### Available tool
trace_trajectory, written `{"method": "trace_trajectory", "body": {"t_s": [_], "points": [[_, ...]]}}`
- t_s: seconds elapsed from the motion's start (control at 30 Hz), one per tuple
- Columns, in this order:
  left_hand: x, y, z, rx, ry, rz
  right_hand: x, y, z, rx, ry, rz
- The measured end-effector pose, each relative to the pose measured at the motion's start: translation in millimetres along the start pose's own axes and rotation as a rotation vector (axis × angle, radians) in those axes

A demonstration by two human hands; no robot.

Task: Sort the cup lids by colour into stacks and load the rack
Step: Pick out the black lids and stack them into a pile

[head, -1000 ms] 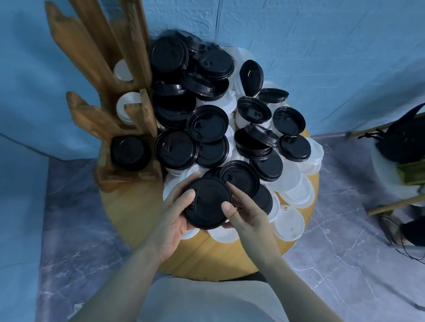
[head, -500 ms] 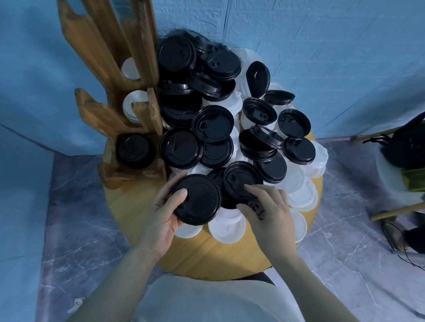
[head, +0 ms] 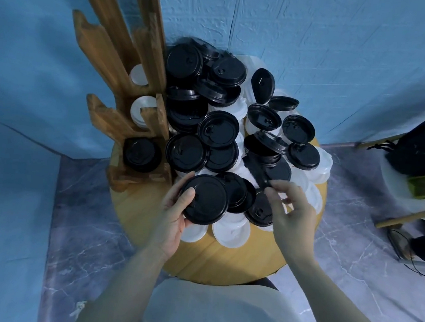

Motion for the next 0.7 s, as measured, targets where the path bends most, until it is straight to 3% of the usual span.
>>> {"method": "trace_trajectory", "body": {"t_s": [0.07, 0.13, 0.2, 0.3, 0.53, 0.7], "points": [[-1.0, -3.1, -1.0, -0.001, 0.001, 0.008, -1.2, 4.7, 10.1, -0.344, -0.215, 0.001], [-2.7, -6.7, -1.8, -0.005, -0.004, 0.010, -1.5, 2.3, 14.7, -0.693, -0.409, 0.121], [-4.0, -11.6, -1.6, -0.018, -0.002, 0.034, -0.2, -5.7, 16.6, -0.847, -0.545, 0.262], [-4.4, -19.5, -1.0, -0.049, 0.025, 0.061, 4.1, -16.8, 15.0, -0.718, -0.600, 0.340], [-1.8, -26.6, -1.9, -0.066, 0.039, 0.070, 1.7, -17.3, 21.1, -0.322, -0.496, 0.210], [-5.6, -22.6, -0.3, -0.033, 0.016, 0.061, 6.6, -17.8, 21.8, -0.300, -0.403, 0.184]]}}
Point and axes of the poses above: each hand's wrist, its own x-axis away from the middle knuckle, its own y-axis out of the back of the hand, z = x × y, the point moved 3 cm from there along -x, towards the middle knuckle, and after that the axes turned 1 degree about z, right-handed, at the moved point
